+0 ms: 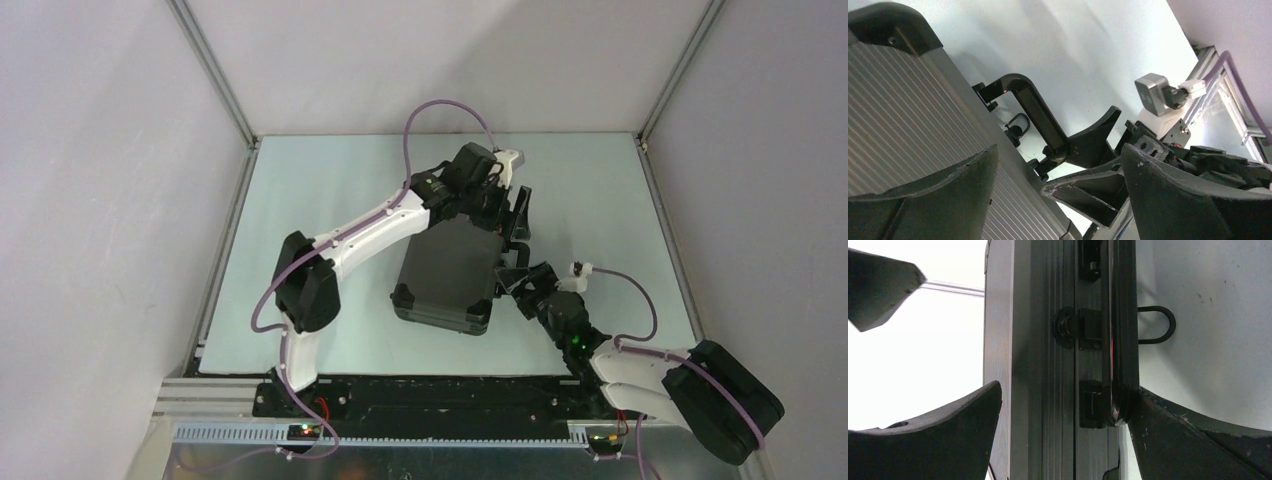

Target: Pack up texas hold em set

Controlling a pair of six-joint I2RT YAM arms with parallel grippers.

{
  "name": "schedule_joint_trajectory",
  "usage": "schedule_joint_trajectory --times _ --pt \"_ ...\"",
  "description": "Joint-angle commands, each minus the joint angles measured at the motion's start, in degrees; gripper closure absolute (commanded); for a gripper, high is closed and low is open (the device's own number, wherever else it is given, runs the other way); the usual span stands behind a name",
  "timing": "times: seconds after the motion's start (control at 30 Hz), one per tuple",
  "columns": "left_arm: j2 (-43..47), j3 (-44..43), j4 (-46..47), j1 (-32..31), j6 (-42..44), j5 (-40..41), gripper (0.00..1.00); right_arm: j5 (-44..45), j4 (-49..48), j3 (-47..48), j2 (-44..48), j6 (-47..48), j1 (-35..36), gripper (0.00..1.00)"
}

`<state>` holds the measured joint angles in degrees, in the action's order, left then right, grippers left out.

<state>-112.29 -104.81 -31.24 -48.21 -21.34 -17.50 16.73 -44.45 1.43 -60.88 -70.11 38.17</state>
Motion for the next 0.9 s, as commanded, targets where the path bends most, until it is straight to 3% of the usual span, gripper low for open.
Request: schedule_joint_trajectory --times 0.0,0.57,0.87 --pt "-1.67 -3.78 -1.89 0.11 2.06 -3.93 0.05 3.28 -3.16 1.82 1.60 5.60 0.44 0.07" --pt "-7.38 -10.70 -3.81 0.02 2.54 -8.52 0.06 0.38 -11.74 -0.01 -1.14 12.43 0.10 0.06" --pt "-7.08 -12.48 -3.81 5.34 2.81 -13.82 0.08 -4.09 -22.32 -0.43 -7.21 14.90 -0.14 0.06"
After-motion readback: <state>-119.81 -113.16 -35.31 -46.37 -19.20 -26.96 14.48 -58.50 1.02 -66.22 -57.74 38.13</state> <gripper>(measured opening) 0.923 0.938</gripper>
